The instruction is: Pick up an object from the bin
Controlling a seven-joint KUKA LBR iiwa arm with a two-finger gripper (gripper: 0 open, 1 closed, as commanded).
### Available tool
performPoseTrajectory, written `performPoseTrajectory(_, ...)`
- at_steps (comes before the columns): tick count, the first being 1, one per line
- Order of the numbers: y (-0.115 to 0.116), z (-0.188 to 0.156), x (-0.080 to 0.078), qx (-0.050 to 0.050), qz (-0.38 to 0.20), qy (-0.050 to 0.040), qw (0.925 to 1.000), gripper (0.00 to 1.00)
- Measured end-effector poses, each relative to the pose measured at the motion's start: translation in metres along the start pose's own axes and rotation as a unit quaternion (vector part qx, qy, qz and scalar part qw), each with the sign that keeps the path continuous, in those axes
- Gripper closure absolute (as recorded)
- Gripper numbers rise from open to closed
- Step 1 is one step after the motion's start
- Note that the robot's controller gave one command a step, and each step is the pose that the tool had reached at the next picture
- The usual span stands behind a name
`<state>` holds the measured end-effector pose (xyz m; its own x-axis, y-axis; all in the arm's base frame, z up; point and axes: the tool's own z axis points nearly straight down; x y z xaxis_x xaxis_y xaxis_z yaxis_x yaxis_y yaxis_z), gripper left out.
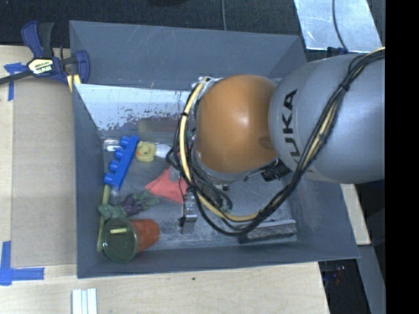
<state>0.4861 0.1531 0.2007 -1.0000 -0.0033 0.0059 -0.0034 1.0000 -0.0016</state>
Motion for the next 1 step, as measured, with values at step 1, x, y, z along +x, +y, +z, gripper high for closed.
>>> performPoseTrajectory(1, -0.0008, -0.0047, -0.0018, -0.001, 0.002, -0.0044, 1.0, 0.0)
